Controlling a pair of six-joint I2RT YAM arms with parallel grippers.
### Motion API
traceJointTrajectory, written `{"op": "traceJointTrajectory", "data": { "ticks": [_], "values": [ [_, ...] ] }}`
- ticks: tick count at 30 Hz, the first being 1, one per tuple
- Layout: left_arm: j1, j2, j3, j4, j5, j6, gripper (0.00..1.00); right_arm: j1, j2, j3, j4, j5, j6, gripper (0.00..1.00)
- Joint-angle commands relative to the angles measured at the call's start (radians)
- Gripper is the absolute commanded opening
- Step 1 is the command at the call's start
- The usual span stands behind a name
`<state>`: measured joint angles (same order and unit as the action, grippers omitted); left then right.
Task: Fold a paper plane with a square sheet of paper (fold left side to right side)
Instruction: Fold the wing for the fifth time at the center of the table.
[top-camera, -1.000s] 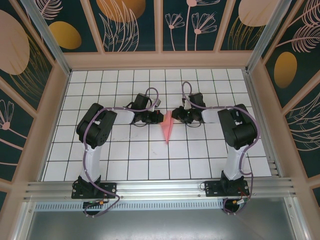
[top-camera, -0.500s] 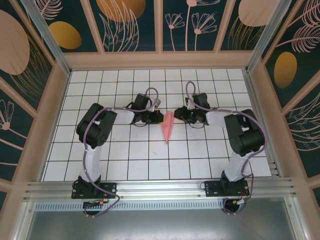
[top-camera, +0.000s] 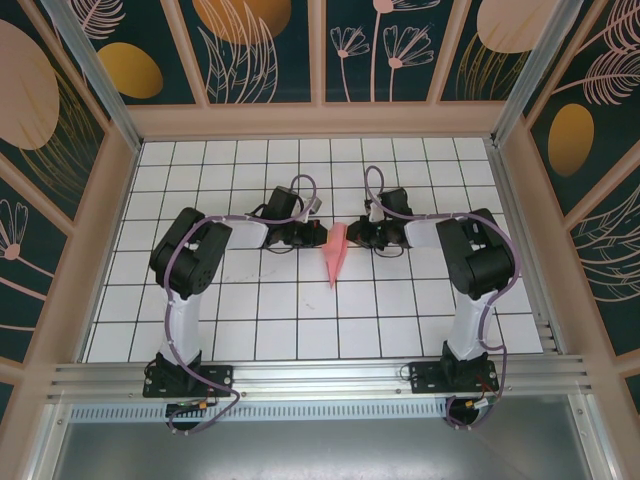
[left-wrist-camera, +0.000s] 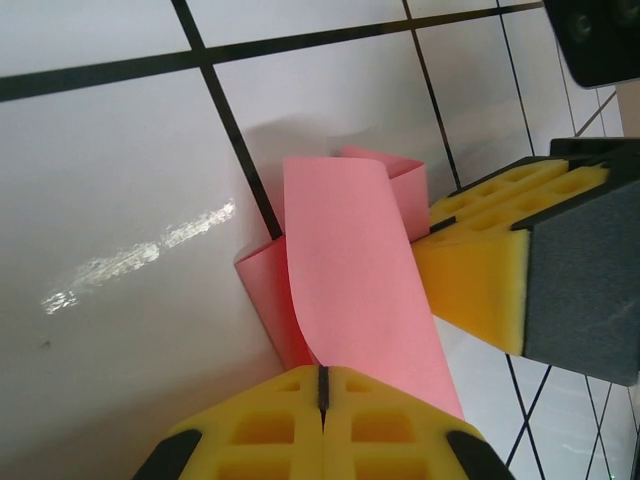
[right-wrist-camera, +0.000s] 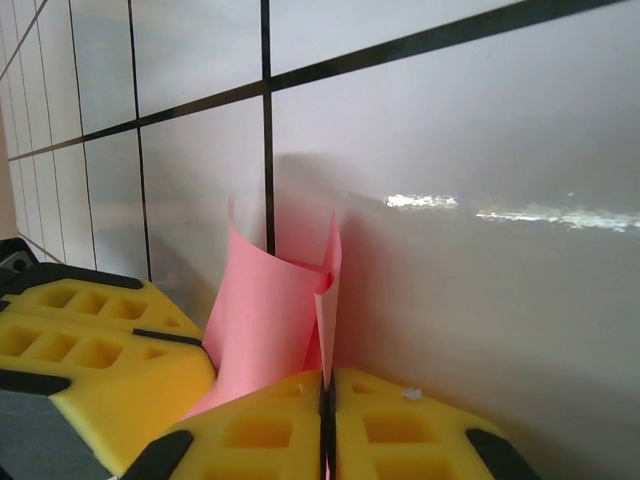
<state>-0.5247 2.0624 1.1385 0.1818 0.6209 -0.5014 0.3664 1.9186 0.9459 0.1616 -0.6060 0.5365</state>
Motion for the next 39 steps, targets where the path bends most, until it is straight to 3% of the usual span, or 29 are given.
{"op": "traceJointTrajectory", "data": {
  "ticks": [1, 39],
  "values": [
    [-0.009, -0.042, -0.007, -0.010, 0.017, -0.002, 0.05, 0.007, 0.016, 0.017, 0.026, -0.029, -0.002, 0.09],
    [-0.015, 0.064, 0.063, 0.016, 0.033, -0.008, 0.05, 0.009, 0.067, 0.041, 0.020, -0.047, -0.043, 0.10]
  ]
}}
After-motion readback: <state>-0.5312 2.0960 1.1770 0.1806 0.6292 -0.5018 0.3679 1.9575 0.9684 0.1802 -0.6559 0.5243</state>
